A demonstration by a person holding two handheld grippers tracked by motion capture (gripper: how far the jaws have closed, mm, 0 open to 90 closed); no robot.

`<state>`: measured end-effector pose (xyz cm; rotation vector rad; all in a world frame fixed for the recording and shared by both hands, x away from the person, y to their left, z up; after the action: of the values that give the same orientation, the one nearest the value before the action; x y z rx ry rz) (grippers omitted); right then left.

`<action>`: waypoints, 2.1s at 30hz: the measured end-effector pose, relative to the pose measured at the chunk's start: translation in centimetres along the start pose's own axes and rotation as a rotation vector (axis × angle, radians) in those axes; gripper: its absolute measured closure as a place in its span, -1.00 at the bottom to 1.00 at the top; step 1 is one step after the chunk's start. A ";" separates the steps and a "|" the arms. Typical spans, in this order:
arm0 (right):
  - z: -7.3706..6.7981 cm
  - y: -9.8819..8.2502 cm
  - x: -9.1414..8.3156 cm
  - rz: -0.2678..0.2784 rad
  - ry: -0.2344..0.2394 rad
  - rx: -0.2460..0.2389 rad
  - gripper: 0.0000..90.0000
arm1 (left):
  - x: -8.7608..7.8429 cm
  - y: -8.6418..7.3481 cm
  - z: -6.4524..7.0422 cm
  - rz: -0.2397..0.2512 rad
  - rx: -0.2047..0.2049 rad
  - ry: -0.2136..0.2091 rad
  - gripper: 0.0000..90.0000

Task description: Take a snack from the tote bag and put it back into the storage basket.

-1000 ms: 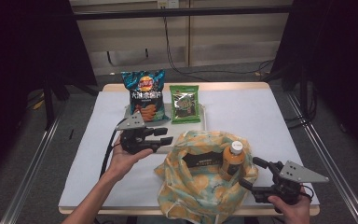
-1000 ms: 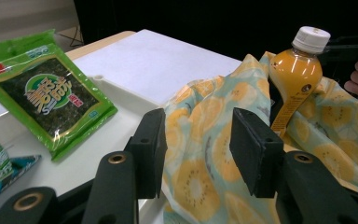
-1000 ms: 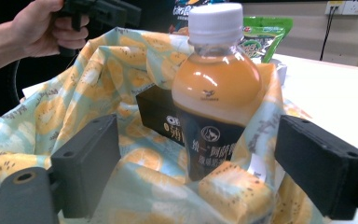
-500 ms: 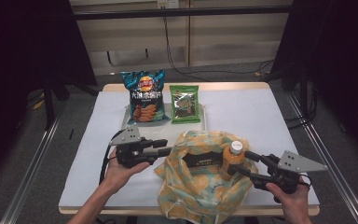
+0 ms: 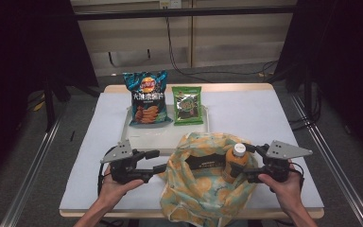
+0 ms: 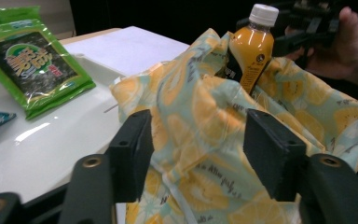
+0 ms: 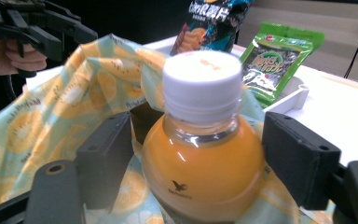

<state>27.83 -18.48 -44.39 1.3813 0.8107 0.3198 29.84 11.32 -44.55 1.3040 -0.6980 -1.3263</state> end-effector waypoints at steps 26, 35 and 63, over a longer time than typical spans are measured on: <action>-3.2 -0.1 3.5 -0.080 0.034 -0.005 -0.34 | -0.9 -0.6 -0.6 -0.001 0.025 0.055 -0.26; -4.2 -0.3 4.6 -0.062 0.032 -0.010 -0.35 | -0.6 -0.4 -0.5 -0.016 0.041 0.055 -0.20; -1.5 -0.2 -2.1 0.039 -0.057 0.065 -0.78 | 3.9 2.9 3.8 0.000 0.095 -0.095 0.12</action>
<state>25.33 -18.80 -43.91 1.4616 0.7538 0.2855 27.90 5.99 -42.16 1.3224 -0.8354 -1.3759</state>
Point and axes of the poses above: each handheld gripper's, and its own axes: x roughly forward along the jaws, y roughly out of its top, z roughly to its right, the point moved 8 cm from there along x, roughly forward along the jaws, and after that the axes turned 7 degrees about -y, right-handed, at the moved point
